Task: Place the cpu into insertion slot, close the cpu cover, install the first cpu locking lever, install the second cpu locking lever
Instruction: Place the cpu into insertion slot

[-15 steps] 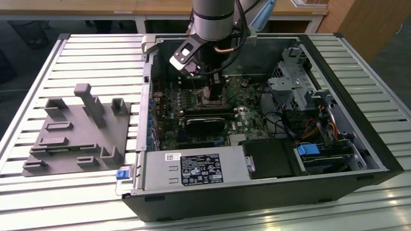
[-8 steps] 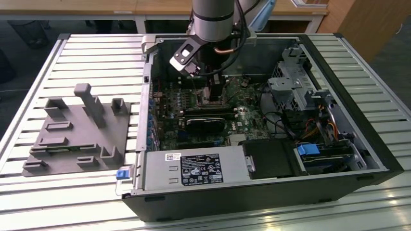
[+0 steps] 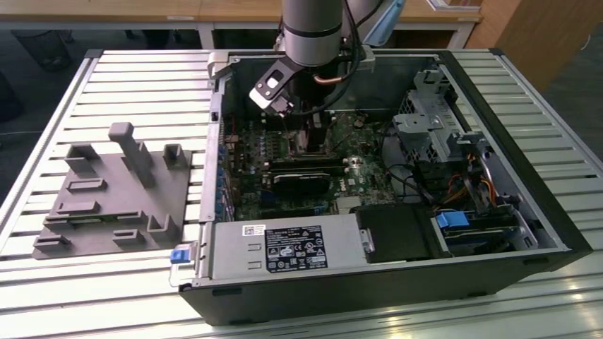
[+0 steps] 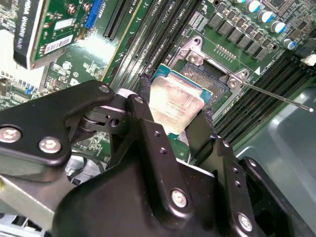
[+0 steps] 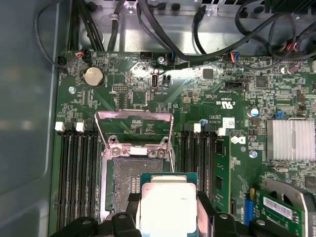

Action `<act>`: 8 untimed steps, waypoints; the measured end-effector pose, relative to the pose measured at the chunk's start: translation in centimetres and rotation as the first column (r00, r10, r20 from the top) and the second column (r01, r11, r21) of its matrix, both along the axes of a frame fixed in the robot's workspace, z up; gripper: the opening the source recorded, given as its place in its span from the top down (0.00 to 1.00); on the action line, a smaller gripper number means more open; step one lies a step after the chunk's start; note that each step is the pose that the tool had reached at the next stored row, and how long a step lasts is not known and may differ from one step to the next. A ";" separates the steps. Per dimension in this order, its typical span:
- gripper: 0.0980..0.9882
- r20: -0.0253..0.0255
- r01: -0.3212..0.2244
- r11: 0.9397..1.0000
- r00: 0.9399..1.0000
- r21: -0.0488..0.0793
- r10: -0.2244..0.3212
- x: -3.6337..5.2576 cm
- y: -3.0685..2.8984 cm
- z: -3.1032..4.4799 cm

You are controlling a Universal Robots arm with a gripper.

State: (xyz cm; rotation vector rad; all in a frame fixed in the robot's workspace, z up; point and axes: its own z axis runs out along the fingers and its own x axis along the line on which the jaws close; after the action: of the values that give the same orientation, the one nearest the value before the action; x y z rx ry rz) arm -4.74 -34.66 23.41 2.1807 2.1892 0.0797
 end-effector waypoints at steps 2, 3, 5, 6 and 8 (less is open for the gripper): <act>0.51 0.000 0.003 1.000 1.000 0.000 -0.003 0.01 0.17 -0.37; 0.51 0.000 0.004 1.000 1.000 0.000 -0.004 0.01 0.25 -0.55; 0.51 0.000 0.005 1.000 1.000 0.000 -0.005 0.01 0.51 -0.88; 0.51 0.000 0.005 1.000 1.000 0.000 -0.005 0.01 0.59 -0.99; 0.51 0.000 0.005 1.000 1.000 0.000 -0.005 0.02 0.64 -1.14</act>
State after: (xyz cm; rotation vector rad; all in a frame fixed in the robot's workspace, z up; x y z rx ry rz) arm -4.72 -34.02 22.27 2.1861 2.1838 0.0798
